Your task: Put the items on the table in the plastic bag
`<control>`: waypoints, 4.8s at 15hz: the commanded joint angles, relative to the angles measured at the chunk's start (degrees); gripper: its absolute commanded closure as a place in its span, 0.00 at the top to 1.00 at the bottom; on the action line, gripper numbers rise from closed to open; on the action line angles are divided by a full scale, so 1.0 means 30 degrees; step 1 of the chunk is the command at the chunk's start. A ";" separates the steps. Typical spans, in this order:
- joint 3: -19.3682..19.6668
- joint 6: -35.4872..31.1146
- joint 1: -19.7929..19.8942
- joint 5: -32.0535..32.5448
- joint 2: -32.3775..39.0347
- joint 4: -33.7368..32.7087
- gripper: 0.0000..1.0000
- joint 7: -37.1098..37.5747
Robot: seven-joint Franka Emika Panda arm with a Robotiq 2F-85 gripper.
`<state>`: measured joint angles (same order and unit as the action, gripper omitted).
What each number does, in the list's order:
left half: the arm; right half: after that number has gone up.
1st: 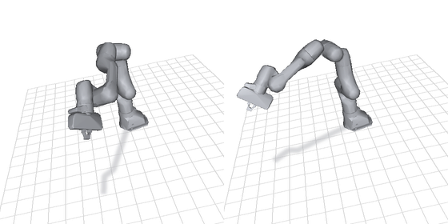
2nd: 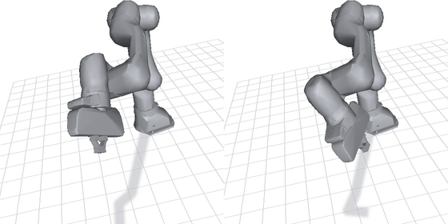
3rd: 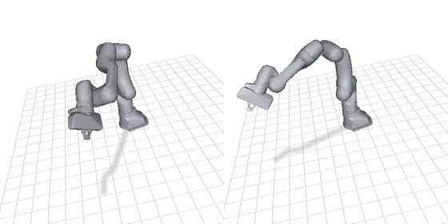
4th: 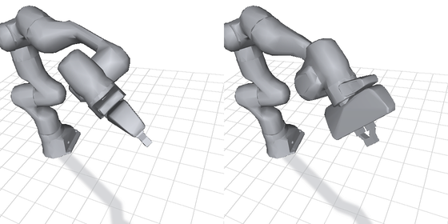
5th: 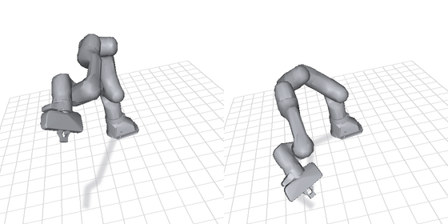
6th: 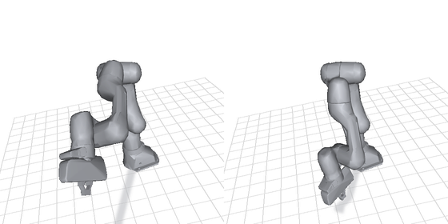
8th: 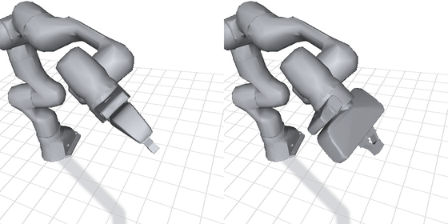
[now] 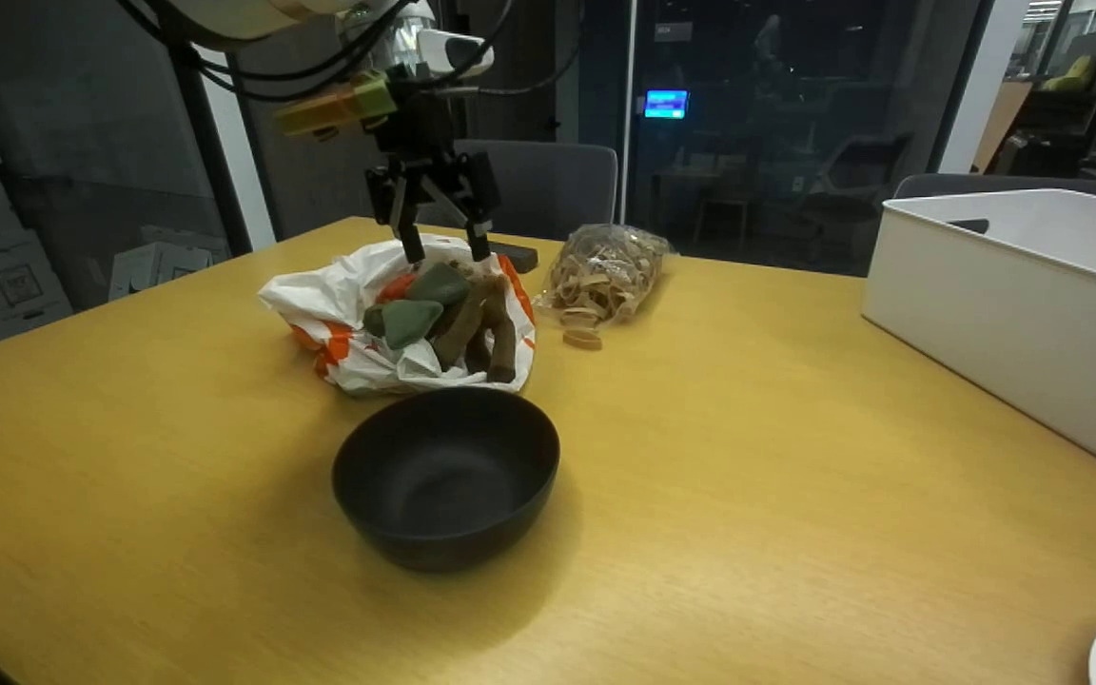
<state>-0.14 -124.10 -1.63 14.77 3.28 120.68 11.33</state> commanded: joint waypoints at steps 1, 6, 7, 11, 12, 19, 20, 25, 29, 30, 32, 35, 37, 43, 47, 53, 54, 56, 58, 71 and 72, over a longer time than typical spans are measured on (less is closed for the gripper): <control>0.0325 0.2616 0.0272 0.0379 -0.0633 -0.0369 1.00 0.1597; 0.0388 0.3349 0.0440 -0.0865 0.0155 -0.0298 1.00 0.3475; 0.0393 0.2753 0.0433 -0.1307 0.0360 -0.0203 1.00 0.4094; 0.0573 0.1224 0.0352 -0.2770 0.1627 -0.0620 1.00 0.7470; 0.0679 0.0947 0.0356 -0.3014 0.1948 -0.0727 1.00 0.8249; 0.1450 0.1538 0.0334 -0.2565 0.2873 -0.0770 1.00 1.0784; 0.1515 0.1401 0.0315 -0.2527 0.2853 -0.0613 1.00 1.0857; 0.1493 0.2439 0.0478 -0.3118 0.3697 -0.1173 1.00 0.9855; 0.1532 0.2647 0.0556 -0.3584 0.4432 -0.1615 1.00 0.9551; 0.1539 0.2656 0.0580 -0.3708 0.4553 -0.1687 1.00 0.9447; 0.1590 0.2738 0.0586 -0.3783 0.4754 -0.1848 0.75 0.9402; 0.1613 0.3107 0.0647 -0.3978 0.5005 -0.2170 0.58 0.9080; 0.1641 0.3390 0.0664 -0.4145 0.5114 -0.2339 0.44 0.8897; 0.1852 0.4392 0.0692 -0.4042 0.5182 -0.2759 0.05 0.8706; 0.2302 0.4499 0.0805 -0.3780 0.4472 -0.2707 0.07 0.9048; 0.2941 0.4024 0.0966 -0.3376 0.3442 -0.2445 0.07 0.9661; 0.3006 0.3968 0.1000 -0.3286 0.3185 -0.2366 0.07 0.9713; 0.3138 0.3697 0.1020 -0.2952 0.2472 -0.2094 0.07 1.0051; 0.3186 0.3521 0.1034 -0.2496 0.1828 -0.1903 0.07 1.0478; 0.2322 0.1362 0.1149 -0.1133 -0.0861 -0.0079 0.07 0.9385; 0.2172 0.1157 0.1142 -0.1206 -0.1092 0.0124 0.07 0.9000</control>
<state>7.75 -117.76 1.54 10.53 4.21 117.55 40.90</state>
